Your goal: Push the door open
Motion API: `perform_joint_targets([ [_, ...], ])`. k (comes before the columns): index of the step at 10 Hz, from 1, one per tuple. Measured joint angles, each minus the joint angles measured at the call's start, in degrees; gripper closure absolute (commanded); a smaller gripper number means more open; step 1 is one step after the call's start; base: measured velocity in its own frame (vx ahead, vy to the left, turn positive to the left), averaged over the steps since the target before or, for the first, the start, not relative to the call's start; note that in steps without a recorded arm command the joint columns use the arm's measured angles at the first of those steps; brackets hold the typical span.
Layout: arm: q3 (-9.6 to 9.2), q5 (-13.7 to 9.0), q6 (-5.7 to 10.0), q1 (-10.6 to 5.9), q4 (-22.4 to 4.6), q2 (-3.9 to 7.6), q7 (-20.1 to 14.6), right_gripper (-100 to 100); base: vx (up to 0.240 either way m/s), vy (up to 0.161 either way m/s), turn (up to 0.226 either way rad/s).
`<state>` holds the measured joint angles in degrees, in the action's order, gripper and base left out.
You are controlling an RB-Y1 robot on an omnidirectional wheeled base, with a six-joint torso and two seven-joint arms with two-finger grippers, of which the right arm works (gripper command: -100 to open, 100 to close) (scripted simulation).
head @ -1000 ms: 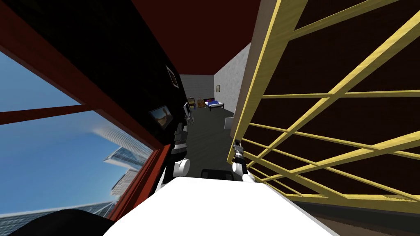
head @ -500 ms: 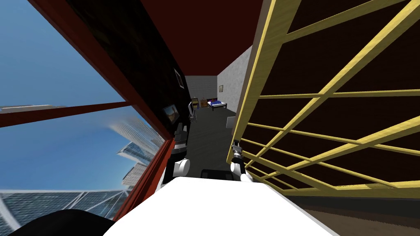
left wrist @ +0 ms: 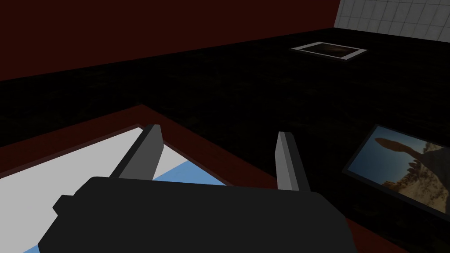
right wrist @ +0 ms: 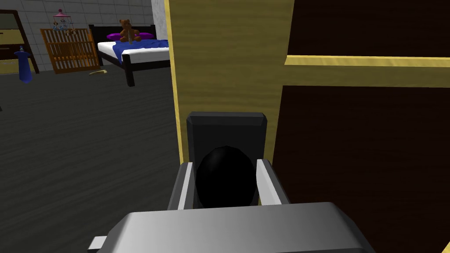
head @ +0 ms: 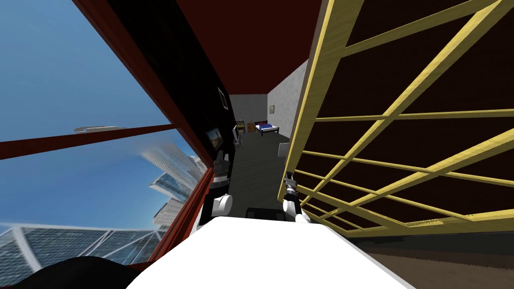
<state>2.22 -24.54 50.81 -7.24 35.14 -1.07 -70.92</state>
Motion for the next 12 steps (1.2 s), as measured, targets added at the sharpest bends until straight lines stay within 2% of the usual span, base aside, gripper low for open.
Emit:
perform_joint_targets([
  [1,-0.32,0.0,0.49,-0.31,-0.7,1.04,-0.3,100,0.066,0.032,0.031],
  [4,-1.89,0.1,0.53,1.13,0.7,4.17,-0.4,100,0.087,0.039,0.028],
  [7,-3.35,0.1,-0.32,3.27,3.4,5.69,-0.1,100,0.041,0.012,0.032],
  [8,-4.01,0.1,-0.95,4.62,5.3,6.00,0.1,100,0.014,0.001,0.028],
  [9,-4.65,0.1,-0.96,5.33,6.0,6.18,0.0,100,-0.020,-0.006,0.009],
  [11,-5.67,0.1,-0.98,5.76,6.5,5.74,0.1,100,-0.056,-0.011,0.044],
  [12,-6.22,0.2,-1.67,6.98,8.4,5.53,0.1,100,-0.083,-0.021,-0.002],
])
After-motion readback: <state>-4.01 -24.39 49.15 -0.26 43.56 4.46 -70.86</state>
